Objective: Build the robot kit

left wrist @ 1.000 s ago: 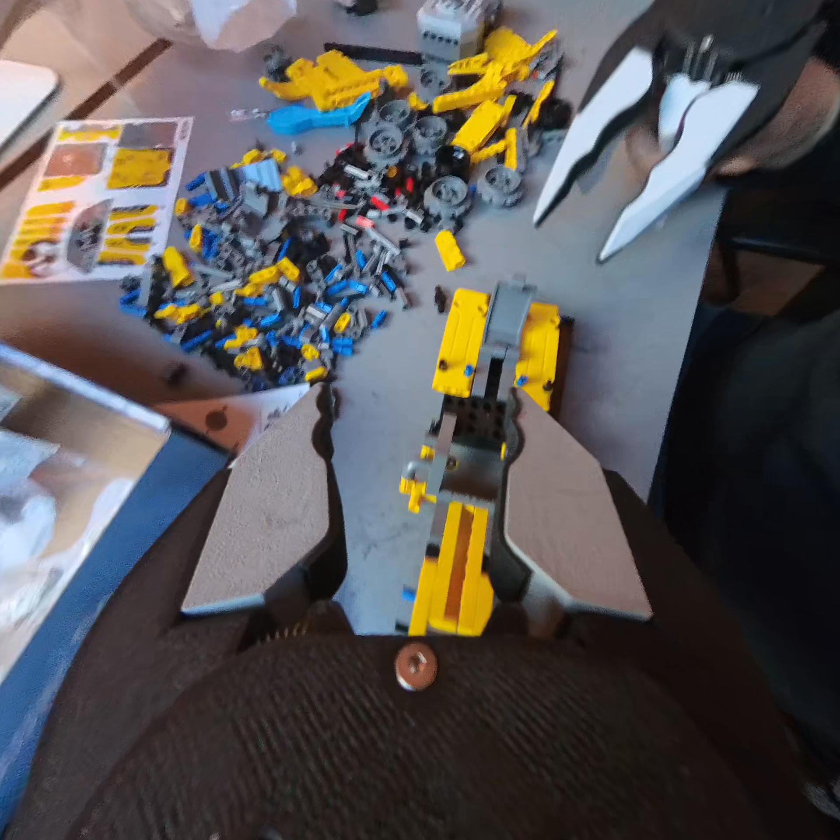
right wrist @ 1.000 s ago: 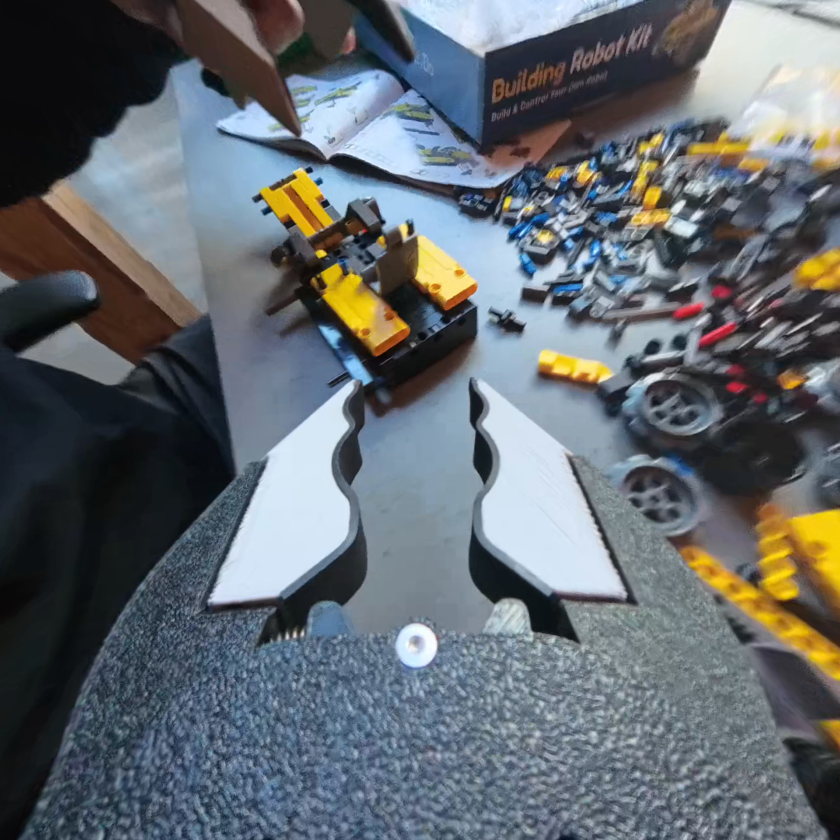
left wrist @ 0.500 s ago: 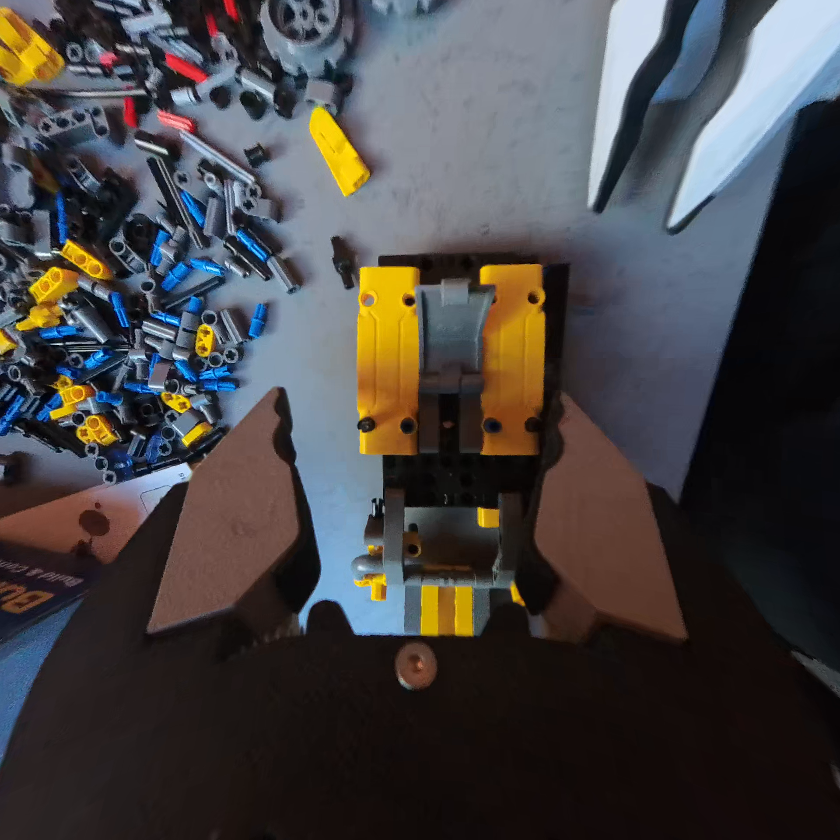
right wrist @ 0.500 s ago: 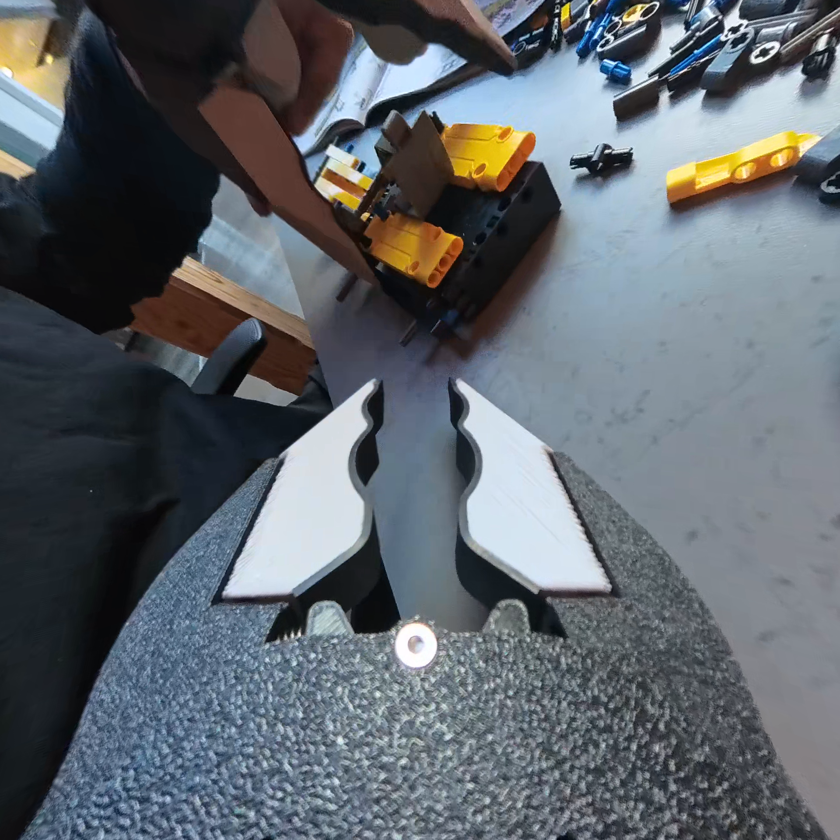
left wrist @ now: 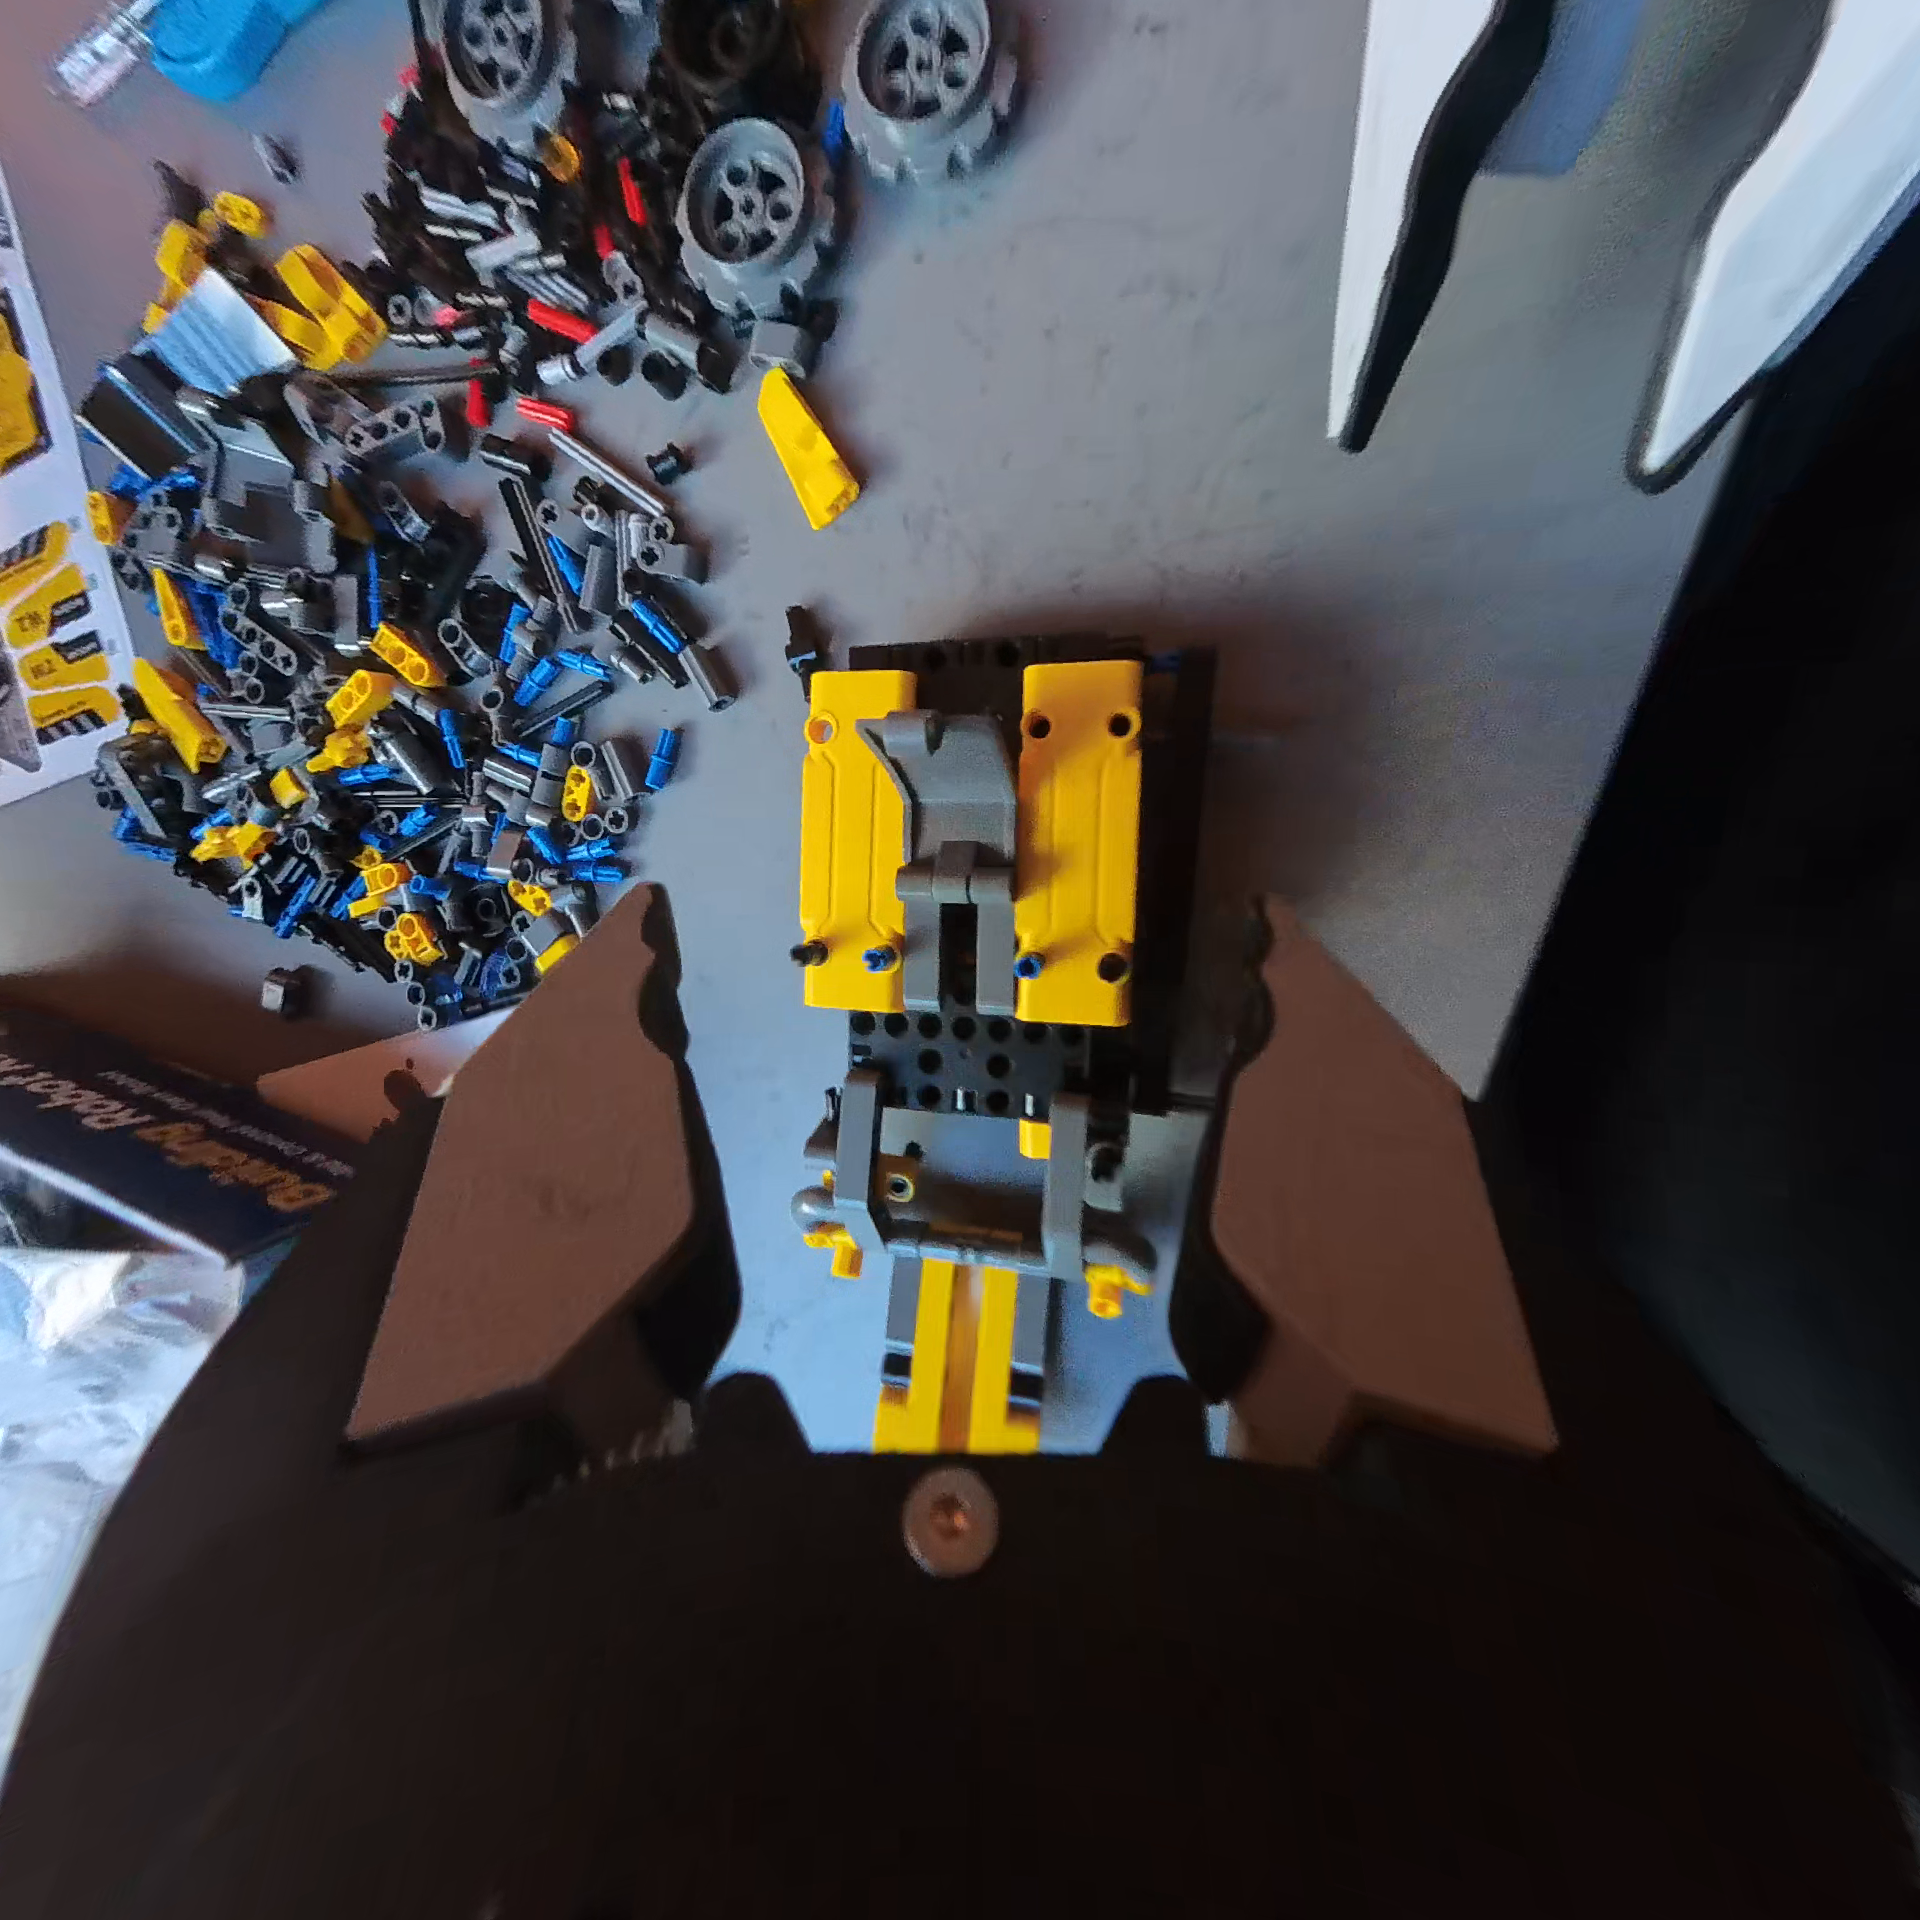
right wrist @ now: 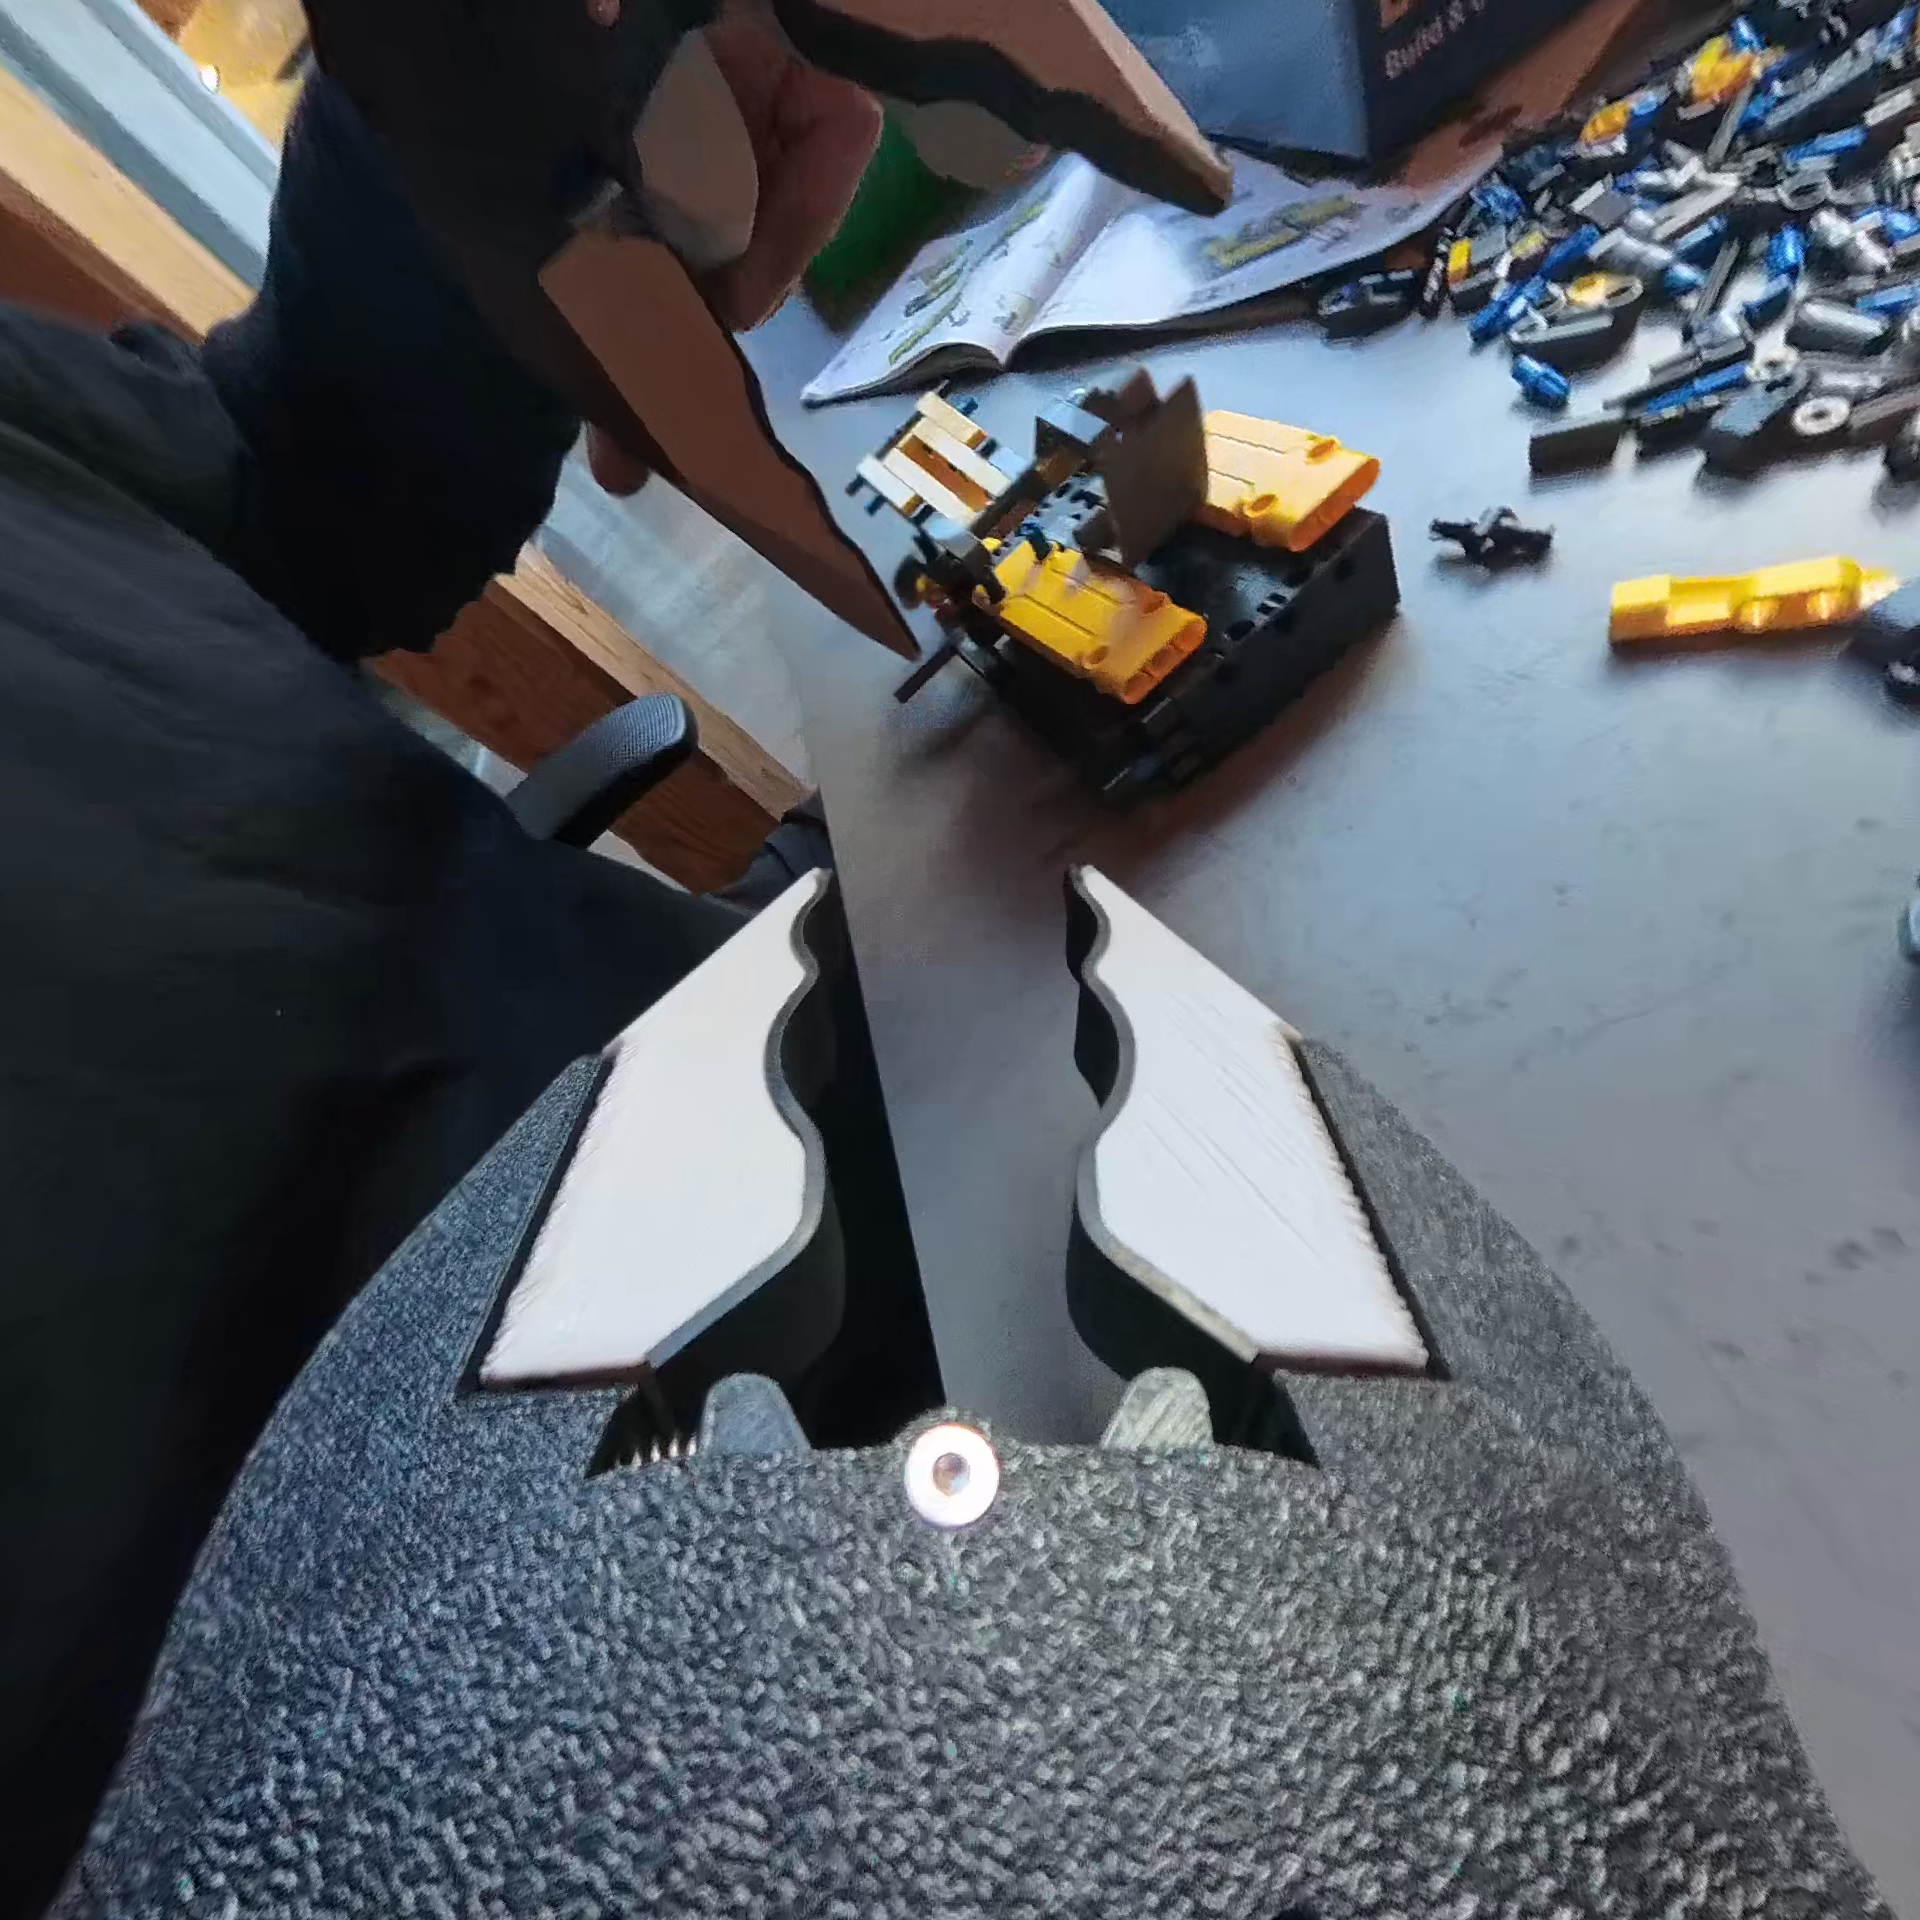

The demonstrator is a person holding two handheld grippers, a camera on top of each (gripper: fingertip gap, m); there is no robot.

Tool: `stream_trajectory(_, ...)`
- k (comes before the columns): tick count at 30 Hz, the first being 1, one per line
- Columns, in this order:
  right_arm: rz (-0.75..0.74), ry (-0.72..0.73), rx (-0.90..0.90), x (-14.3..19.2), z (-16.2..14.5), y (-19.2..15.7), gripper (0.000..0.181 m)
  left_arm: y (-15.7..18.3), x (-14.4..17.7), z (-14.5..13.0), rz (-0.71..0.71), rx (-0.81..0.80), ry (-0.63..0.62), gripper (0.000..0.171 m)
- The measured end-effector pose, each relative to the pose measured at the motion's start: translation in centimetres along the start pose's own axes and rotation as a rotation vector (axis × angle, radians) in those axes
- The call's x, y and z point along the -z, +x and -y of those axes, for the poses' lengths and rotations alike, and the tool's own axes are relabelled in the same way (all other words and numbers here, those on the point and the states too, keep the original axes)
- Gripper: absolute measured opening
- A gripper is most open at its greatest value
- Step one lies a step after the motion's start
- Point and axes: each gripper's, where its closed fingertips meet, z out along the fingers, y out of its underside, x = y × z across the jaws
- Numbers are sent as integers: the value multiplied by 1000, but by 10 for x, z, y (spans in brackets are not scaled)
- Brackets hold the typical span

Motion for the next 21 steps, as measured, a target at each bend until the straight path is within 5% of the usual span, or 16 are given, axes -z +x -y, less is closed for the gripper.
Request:
stream_trajectory(4, -90, -37, 187, 10, 11, 8, 52, 10, 21, 2, 22, 62, 55, 105)
stream_trajectory(7, -156, -79, 359, 15, 26, 22, 65, 20, 7, -15, 70, 45, -1, 104)
stream_trajectory(12, -146, -199, 573, -20, 27, 49, 82, 22, -2, -24, 222, -9, 0, 97)
stream_trajectory(16, -98, -317, 646, -43, 20, 63, 105, 11, -6, -33, 272, -43, -36, 98)
stream_trajectory(21, -39, -361, 685, -55, 23, 69, 108, 3, -20, -30, 190, -59, -43, 94)
